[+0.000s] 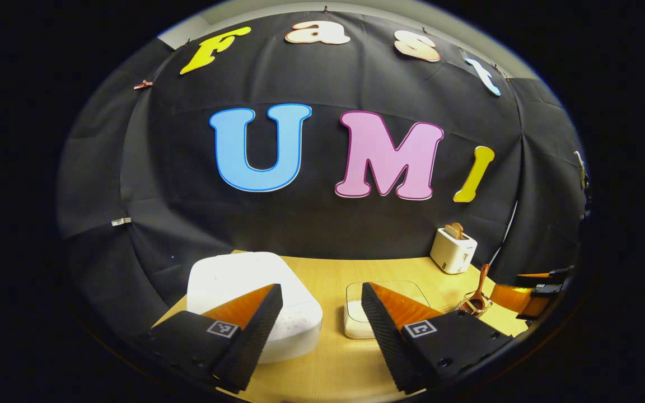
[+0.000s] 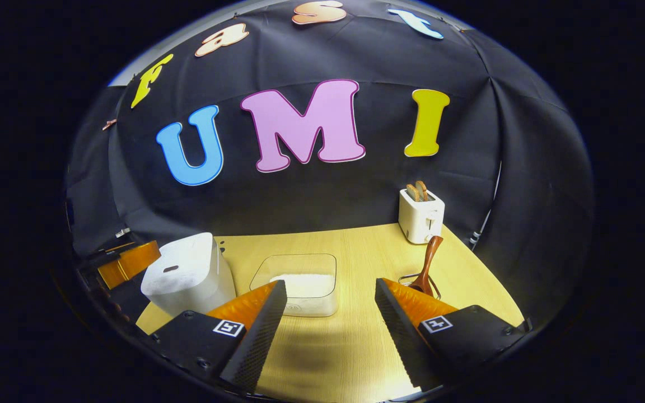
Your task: Close the left gripper, press the button to open the rice cooker; take a wooden spoon from the chopstick holder with the right hand, scoop a spoonful of rice and pour it into the rice cooker, then put the wooden spoon back into the chopstick holder.
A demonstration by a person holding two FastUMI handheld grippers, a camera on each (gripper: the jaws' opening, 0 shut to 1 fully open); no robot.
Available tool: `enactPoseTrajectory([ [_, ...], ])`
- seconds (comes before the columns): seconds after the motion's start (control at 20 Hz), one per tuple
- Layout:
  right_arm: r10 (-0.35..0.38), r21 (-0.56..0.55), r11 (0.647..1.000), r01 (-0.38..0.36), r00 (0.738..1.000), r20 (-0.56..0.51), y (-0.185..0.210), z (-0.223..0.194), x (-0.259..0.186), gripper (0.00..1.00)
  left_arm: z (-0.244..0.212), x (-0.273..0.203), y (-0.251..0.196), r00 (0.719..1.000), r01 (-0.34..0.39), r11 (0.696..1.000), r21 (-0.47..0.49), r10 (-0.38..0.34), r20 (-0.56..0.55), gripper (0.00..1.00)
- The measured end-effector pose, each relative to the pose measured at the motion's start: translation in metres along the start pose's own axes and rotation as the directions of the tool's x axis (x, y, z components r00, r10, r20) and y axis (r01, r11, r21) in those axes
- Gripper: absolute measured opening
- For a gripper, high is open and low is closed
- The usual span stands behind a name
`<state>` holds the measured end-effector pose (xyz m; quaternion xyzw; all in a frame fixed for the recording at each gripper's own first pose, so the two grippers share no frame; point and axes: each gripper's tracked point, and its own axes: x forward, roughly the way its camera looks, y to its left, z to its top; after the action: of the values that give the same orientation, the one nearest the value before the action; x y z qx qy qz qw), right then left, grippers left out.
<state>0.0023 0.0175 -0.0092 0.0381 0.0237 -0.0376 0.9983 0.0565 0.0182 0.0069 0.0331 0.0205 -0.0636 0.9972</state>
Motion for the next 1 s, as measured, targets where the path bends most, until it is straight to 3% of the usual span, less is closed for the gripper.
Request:
enactPoseTrajectory([
  [0.15,-0.018,0.01,1.0,0.019,1.0,-0.012,-0.007,-0.002,0.007,0.98,0.01,0.013,0.019,1.0,-0.028,1.0,-0.012,0.028,0.003,0.77],
  [0.3,-0.031,0.025,0.999,0.032,0.999,-0.039,-0.01,-0.007,0.015,0.98,0.011,0.029,0.041,0.997,-0.072,0.997,0.021,0.073,-0.022,0.46],
  [0.4,-0.03,0.017,0.999,0.03,0.998,-0.05,-0.009,-0.009,0.021,0.98,0.007,0.039,0.059,0.993,-0.106,0.994,0.027,0.107,-0.054,0.19],
  [0.45,-0.026,0.008,1.0,0.027,0.998,-0.052,-0.007,-0.009,0.022,0.98,0.001,0.044,0.069,0.989,-0.126,0.992,0.016,0.127,-0.078,0.16],
  [0.5,-0.024,-0.001,1.0,0.024,0.998,-0.052,-0.006,-0.01,0.024,0.98,-0.004,0.048,0.075,0.986,-0.13,0.992,0.0,0.129,-0.101,0.05],
  [0.7,-0.02,-0.017,1.0,0.019,0.997,-0.079,-0.005,-0.019,0.028,0.98,-0.042,0.069,0.109,0.95,-0.211,0.977,-0.023,0.2,-0.241,0.08],
  [1.0,-0.029,-0.006,1.0,0.029,0.993,-0.117,-0.01,-0.03,0.033,0.99,-0.079,0.09,0.108,0.91,-0.21,0.972,-0.104,0.155,-0.384,0.05],
])
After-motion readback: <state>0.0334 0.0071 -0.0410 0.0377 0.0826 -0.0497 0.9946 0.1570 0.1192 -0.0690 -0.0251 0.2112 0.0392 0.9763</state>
